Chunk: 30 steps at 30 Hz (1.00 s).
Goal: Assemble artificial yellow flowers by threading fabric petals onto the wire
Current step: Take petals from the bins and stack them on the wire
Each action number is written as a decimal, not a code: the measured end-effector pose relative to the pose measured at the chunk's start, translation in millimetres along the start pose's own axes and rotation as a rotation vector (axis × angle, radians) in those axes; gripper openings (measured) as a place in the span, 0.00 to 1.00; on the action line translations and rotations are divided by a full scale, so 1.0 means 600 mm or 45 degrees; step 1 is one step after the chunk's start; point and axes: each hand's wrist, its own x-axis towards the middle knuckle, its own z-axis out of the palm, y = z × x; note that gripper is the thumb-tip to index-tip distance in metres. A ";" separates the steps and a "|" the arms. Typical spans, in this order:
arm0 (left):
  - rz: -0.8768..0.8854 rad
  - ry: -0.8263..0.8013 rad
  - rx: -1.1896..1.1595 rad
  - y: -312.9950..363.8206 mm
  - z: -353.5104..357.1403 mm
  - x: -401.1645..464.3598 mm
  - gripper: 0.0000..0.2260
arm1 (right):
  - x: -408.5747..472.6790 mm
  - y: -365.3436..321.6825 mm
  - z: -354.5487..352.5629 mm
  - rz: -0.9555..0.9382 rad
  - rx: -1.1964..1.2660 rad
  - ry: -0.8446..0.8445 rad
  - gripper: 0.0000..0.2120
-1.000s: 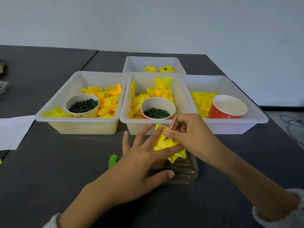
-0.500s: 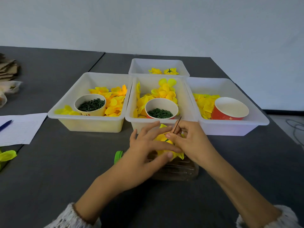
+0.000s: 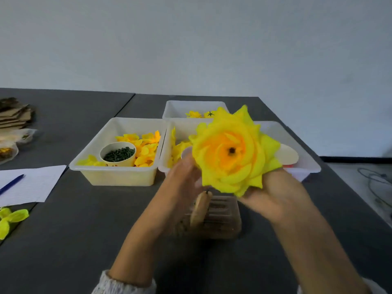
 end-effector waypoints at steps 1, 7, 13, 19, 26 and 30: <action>-0.063 -0.016 -0.101 -0.006 0.014 -0.014 0.50 | -0.004 0.022 -0.007 0.168 0.217 0.025 0.21; -0.724 0.295 -0.984 -0.004 0.093 -0.078 0.09 | -0.044 0.117 -0.053 0.337 0.527 0.231 0.43; -0.643 0.524 -1.373 -0.025 0.104 -0.134 0.27 | -0.096 0.178 -0.073 -0.060 -0.249 0.569 0.10; -0.578 0.516 -1.637 -0.045 0.128 -0.183 0.22 | -0.192 0.209 -0.054 -0.871 -1.656 0.641 0.09; -0.611 0.457 -1.572 -0.055 0.141 -0.224 0.16 | -0.185 0.246 -0.032 -0.563 -2.128 0.593 0.29; -0.600 0.479 -1.577 -0.053 0.141 -0.232 0.18 | -0.179 0.265 -0.029 -0.658 -2.134 0.629 0.26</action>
